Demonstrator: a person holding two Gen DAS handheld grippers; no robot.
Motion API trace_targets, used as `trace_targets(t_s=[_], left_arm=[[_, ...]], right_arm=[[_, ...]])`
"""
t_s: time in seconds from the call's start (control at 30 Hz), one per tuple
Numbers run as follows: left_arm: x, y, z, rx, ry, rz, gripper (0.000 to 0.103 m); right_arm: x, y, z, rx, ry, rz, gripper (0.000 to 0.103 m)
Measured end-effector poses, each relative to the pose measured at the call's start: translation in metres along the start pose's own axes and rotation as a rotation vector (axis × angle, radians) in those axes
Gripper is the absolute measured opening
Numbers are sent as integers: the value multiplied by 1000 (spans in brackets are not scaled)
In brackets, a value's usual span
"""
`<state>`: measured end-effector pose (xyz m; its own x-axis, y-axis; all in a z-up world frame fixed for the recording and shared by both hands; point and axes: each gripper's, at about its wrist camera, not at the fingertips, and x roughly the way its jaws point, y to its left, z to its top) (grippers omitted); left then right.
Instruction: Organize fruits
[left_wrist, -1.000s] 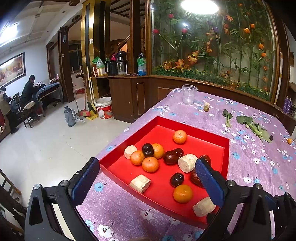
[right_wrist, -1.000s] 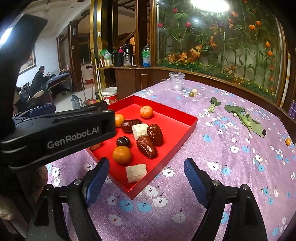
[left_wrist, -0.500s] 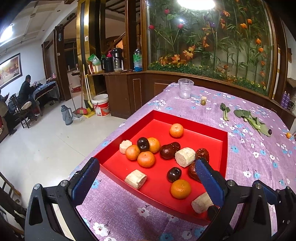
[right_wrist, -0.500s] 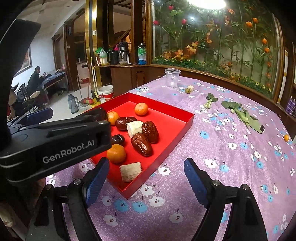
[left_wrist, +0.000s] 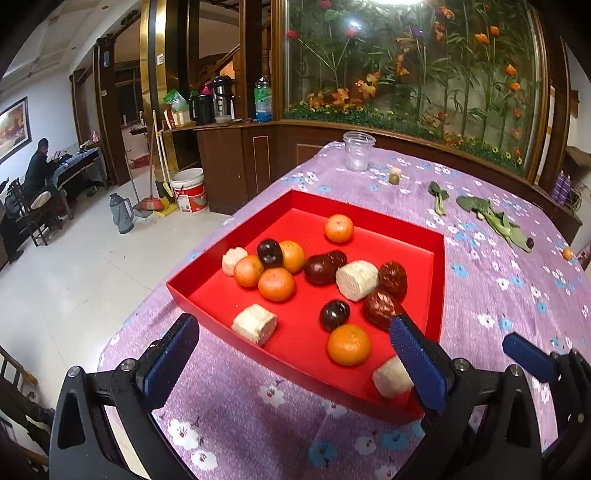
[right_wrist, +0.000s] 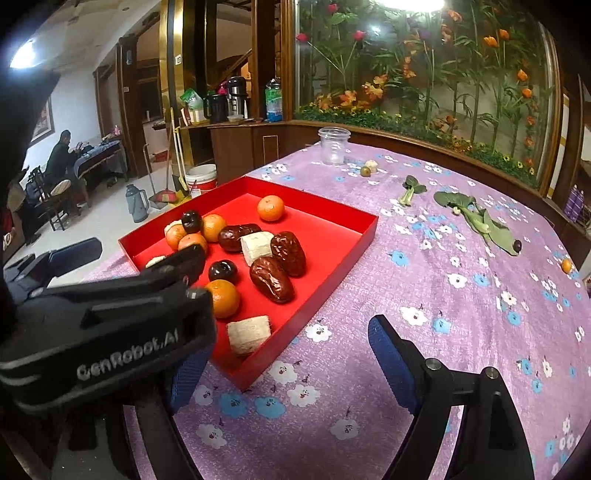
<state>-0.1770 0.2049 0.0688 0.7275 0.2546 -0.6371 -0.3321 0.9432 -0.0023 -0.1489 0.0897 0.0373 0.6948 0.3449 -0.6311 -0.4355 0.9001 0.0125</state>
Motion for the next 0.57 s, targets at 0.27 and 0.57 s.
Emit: trace_targets(t_s=[0.27, 0.57], left_arm=[[-6, -3, -8, 5, 13, -22, 103], [-15, -6, -11, 17, 3, -19, 103]], right_arm=[[-5, 4, 0, -10, -4, -10, 88], [-10, 2, -1, -3, -1, -32, 89]])
